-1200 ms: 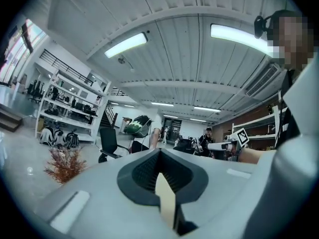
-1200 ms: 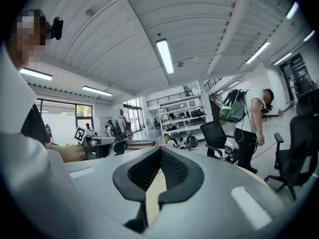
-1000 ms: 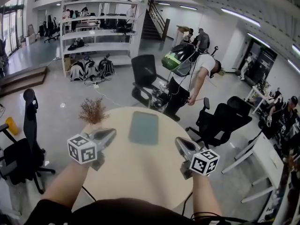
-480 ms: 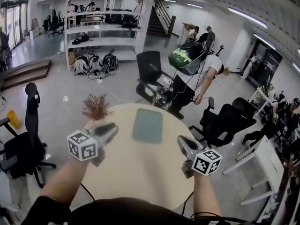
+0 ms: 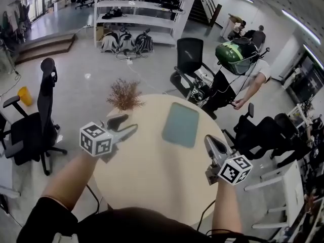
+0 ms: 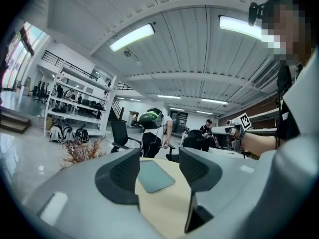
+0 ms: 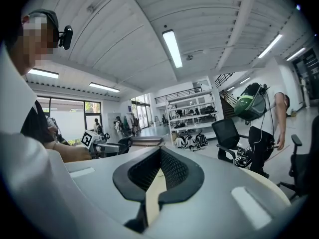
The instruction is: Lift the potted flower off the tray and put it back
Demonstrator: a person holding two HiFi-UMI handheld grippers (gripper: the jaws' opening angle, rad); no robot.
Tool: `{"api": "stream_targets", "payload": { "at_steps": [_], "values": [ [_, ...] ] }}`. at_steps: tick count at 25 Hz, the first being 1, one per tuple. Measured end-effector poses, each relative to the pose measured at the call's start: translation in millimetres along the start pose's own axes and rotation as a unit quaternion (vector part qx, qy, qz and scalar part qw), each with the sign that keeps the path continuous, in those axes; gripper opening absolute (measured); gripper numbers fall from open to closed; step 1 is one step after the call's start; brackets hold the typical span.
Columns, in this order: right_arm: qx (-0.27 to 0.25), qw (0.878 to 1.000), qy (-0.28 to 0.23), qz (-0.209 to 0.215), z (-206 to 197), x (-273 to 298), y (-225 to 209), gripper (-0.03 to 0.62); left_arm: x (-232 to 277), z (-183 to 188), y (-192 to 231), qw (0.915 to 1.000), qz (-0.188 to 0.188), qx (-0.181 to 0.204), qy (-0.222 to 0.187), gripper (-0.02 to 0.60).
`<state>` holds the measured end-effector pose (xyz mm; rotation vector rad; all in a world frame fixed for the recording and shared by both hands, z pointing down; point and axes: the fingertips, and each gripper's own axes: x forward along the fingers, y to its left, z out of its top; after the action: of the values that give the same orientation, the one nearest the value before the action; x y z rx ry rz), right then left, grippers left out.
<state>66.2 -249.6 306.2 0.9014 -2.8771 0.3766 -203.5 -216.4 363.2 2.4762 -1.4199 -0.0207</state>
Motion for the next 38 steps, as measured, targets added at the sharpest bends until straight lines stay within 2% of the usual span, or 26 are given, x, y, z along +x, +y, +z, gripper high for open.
{"api": "stream_targets", "payload": {
  "at_steps": [3, 10, 20, 26, 29, 38],
  "values": [
    [-0.003, 1.000, 0.009, 0.012, -2.8, 28.8, 0.3, 0.015, 1.3, -17.9, 31.9, 0.9997, 0.019, -0.001, 0.014, 0.276],
    [-0.005, 0.999, 0.028, 0.035, -12.2, 98.7, 2.6, 0.015, 5.7, -67.1, 108.9, 0.9969, 0.064, -0.016, 0.044, 0.312],
    [-0.004, 0.997, 0.050, 0.064, -38.8, 176.9, -6.2, 0.015, 48.5, -153.5, 203.1, 0.9913, 0.090, -0.033, 0.090, 0.454],
    [-0.014, 0.994, 0.066, 0.080, -54.2, 207.1, -15.8, 0.015, 85.4, -195.8, 253.5, 0.9869, 0.106, -0.041, 0.114, 0.518],
    [-0.022, 0.994, 0.072, 0.083, -59.1, 214.4, -21.9, 0.015, 101.5, -211.7, 276.7, 0.9849, 0.111, -0.030, 0.129, 0.536],
    [-0.026, 0.992, 0.088, 0.082, -83.2, 232.1, -45.1, 0.015, 146.2, -242.8, 321.8, 0.9782, 0.111, 0.040, 0.170, 0.559]
  ]
}}
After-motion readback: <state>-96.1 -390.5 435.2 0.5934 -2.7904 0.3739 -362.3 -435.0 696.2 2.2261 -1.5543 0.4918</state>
